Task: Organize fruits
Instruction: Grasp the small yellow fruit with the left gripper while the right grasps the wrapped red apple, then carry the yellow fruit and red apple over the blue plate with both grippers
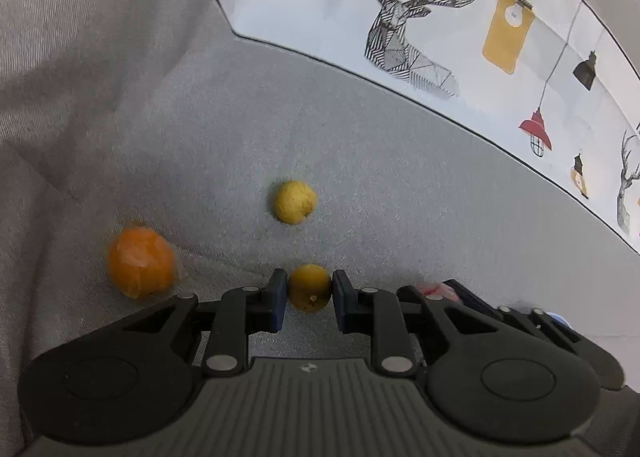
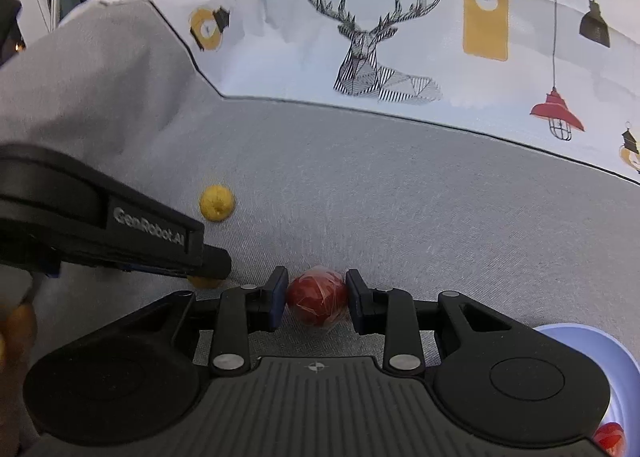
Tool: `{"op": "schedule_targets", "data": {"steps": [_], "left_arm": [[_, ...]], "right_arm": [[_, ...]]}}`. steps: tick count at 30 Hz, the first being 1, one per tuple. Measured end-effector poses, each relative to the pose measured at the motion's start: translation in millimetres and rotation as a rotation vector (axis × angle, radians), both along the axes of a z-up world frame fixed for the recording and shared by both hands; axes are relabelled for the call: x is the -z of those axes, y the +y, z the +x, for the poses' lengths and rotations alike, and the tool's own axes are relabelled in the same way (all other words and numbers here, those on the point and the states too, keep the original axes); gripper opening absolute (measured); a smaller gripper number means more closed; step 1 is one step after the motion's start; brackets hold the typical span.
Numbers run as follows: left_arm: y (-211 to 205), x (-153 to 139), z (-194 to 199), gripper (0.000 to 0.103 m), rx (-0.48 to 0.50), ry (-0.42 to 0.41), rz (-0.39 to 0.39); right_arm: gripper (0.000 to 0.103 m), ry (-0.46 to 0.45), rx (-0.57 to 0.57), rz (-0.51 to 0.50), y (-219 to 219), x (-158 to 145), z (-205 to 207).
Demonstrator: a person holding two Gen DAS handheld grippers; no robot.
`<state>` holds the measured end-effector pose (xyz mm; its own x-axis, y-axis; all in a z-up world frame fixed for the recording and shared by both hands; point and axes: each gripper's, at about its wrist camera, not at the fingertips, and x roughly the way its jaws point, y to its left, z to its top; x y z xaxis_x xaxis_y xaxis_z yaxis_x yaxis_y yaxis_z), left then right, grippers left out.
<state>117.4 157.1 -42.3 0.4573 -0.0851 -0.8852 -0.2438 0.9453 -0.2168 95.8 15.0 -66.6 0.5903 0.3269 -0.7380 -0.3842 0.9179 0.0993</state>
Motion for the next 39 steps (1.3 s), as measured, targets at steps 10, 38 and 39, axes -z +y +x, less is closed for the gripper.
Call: {"op": "schedule_targets", "data": {"steps": [10, 38, 39], "left_arm": [[-1.7, -23.3, -16.0, 0.026, -0.005, -0.061, 0.019], [-64.7, -27.4, -22.9, 0.026, 0.135, -0.099, 0.032], [-64.7, -26.7, -22.1, 0.026, 0.131, -0.099, 0.025]], "right_arm": [[0.033, -0.046, 0.089, 0.068, -39.5, -55.1, -31.8], [0.033, -0.025, 0.342, 0.032, -212.3, -72.7, -85.6], [0.033, -0.024, 0.342, 0.031, -212.8, -71.8, -85.0]]}}
